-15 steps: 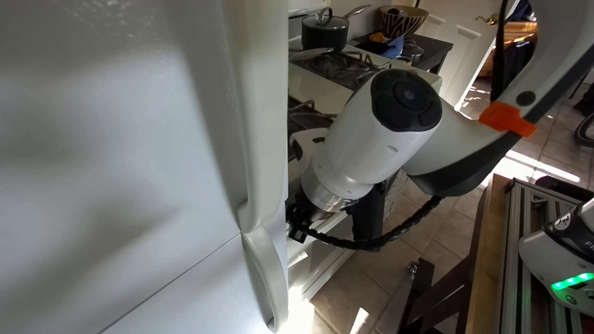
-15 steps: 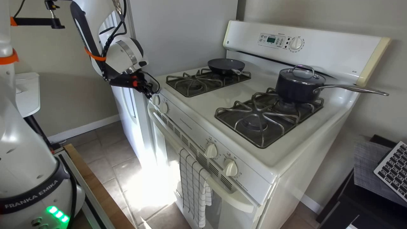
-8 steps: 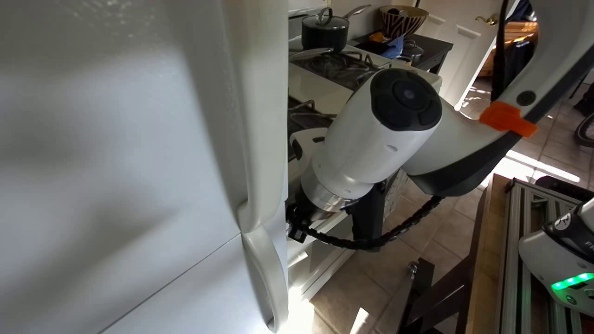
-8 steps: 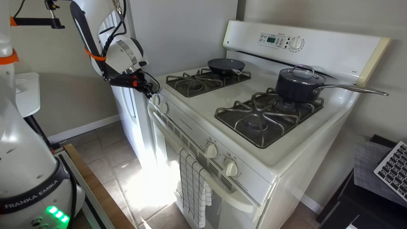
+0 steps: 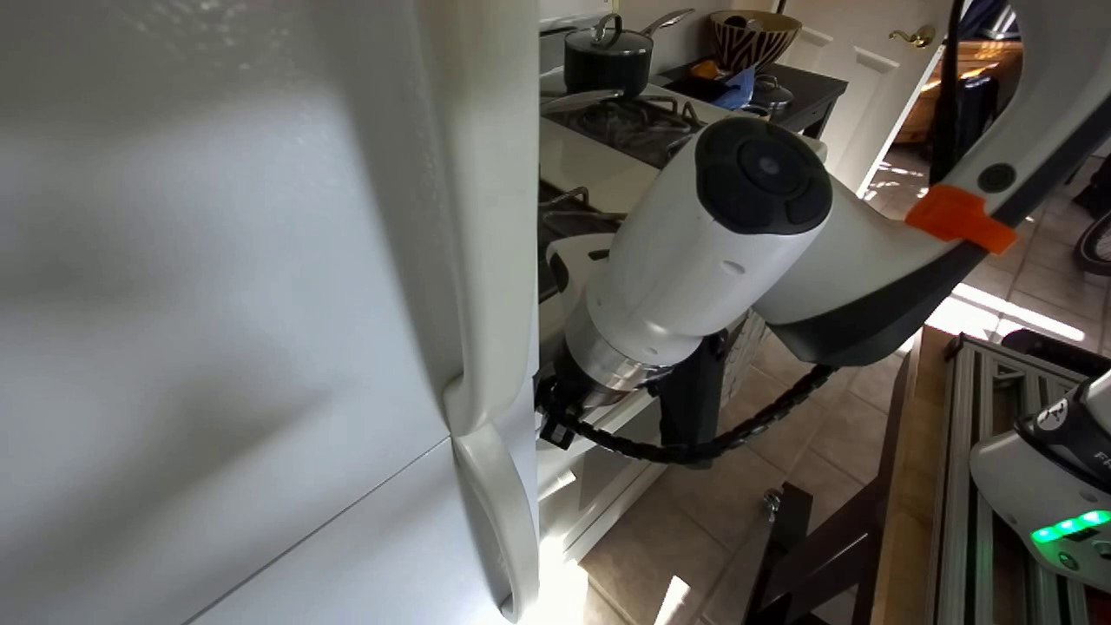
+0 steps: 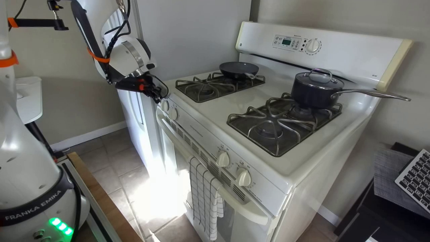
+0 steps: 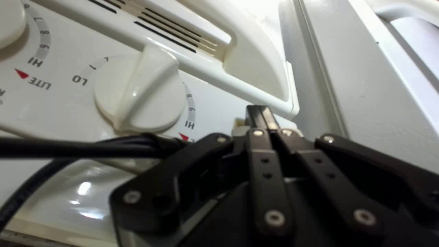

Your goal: Flip the switch on the bottom left side of the stove

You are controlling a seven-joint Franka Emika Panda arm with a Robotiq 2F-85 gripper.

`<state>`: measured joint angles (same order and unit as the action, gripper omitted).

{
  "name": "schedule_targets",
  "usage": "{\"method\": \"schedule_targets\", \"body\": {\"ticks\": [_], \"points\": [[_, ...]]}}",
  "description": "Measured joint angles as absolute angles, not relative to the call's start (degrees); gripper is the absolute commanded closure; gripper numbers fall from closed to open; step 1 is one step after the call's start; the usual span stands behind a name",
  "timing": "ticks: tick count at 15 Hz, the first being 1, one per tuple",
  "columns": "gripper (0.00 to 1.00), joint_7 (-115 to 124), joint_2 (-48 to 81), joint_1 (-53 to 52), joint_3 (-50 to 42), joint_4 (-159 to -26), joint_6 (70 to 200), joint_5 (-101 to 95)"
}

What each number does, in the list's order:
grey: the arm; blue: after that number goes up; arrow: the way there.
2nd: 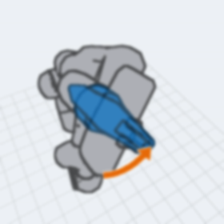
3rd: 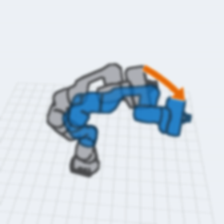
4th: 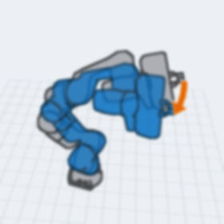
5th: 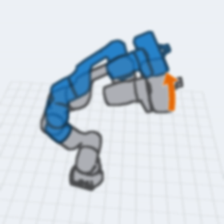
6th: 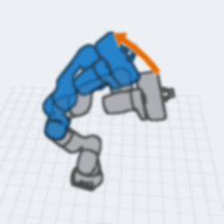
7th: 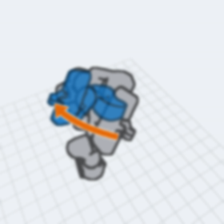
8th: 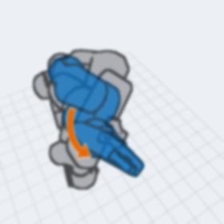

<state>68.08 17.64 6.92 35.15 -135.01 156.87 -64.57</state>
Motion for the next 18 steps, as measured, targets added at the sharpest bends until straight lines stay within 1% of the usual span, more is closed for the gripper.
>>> {"method": "schedule_targets", "body": {"ticks": [18], "points": [[1.00, 68.2, 16.6, 6.9, 35.2, -135.5, 156.7, -64.0]]}}
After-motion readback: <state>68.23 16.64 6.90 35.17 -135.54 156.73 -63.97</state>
